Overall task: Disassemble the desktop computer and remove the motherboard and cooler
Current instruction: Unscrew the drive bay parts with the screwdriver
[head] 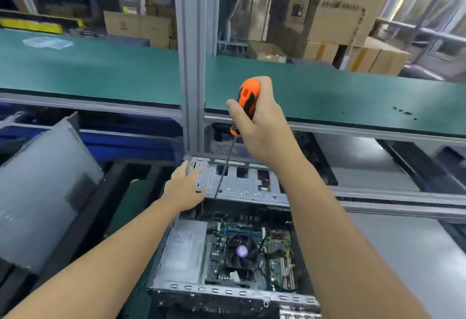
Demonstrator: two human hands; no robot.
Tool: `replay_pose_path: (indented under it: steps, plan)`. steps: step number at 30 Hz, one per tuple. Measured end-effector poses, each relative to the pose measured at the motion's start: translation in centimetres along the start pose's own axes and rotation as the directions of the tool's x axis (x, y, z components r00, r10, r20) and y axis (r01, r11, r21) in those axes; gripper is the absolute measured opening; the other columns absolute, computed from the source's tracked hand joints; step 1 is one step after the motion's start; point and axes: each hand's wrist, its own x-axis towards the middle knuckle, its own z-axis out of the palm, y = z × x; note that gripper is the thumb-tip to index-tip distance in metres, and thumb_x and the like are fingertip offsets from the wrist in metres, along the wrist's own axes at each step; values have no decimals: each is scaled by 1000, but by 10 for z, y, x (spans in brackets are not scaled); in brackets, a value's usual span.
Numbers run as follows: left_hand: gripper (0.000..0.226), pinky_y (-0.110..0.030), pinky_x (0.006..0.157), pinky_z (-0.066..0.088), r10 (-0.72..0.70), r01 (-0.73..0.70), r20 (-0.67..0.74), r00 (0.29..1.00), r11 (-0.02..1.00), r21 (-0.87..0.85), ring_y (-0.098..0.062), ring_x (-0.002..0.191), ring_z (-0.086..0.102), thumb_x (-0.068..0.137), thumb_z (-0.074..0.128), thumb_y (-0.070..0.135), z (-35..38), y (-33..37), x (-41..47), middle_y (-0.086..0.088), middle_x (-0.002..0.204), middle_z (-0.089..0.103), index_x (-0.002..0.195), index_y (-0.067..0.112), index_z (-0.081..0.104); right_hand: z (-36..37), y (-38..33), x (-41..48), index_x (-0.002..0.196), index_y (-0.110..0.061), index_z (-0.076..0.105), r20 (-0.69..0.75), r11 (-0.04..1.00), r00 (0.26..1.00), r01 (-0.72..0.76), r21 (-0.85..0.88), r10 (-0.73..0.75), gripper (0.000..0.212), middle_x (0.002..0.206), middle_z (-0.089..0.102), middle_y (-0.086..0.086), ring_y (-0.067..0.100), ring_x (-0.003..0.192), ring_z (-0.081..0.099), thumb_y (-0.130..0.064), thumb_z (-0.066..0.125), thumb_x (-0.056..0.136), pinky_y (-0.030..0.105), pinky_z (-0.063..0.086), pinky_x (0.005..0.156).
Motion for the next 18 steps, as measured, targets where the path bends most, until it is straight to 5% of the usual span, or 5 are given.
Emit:
replay_pose_path:
  steps: [2,6,9,14,18]
  plan:
    - [76,-42,110,36,-8,12,54,998,998,-62,-27,151,8,87,62,15,15,-13,1,1,165,-10,152,39,29,2,13,2,105,-22,36,-1,1000,1000,-5,5,5,20,70,44,-5,10,58,46,-34,52,101,30,44,56]
    - [89,-40,68,54,-28,27,2,1000,980,-198,-24,119,56,83,43,-16,27,-16,-6,16,164,-11,154,36,29,8,28,12,104,-24,35,4,1000,1000,-4,10,4,20,68,41,-7,12,57,44,-34,52,101,31,45,55]
    - [91,-44,68,53,-54,54,8,999,983,-178,-28,109,61,83,39,-18,28,-16,-7,19,163,-14,155,35,25,16,34,17,106,-25,33,19,1000,1000,-10,-18,10,21,70,42,-5,9,57,44,-35,51,101,26,45,55]
    - [91,-48,74,55,-63,62,6,998,973,-222,-33,128,50,83,38,-19,27,-17,-13,20,163,-13,156,35,23,21,38,24,103,-24,34,9,1000,1000,-7,7,7,19,67,41,-10,8,55,43,-32,52,101,24,42,53]
    - [89,-41,69,53,-115,110,-13,993,972,-208,-23,101,62,84,38,-16,34,-20,-21,19,163,-13,156,35,23,19,41,26,101,-25,35,-12,1000,1000,-10,25,10,19,66,40,-11,5,53,45,-30,53,100,17,40,49]
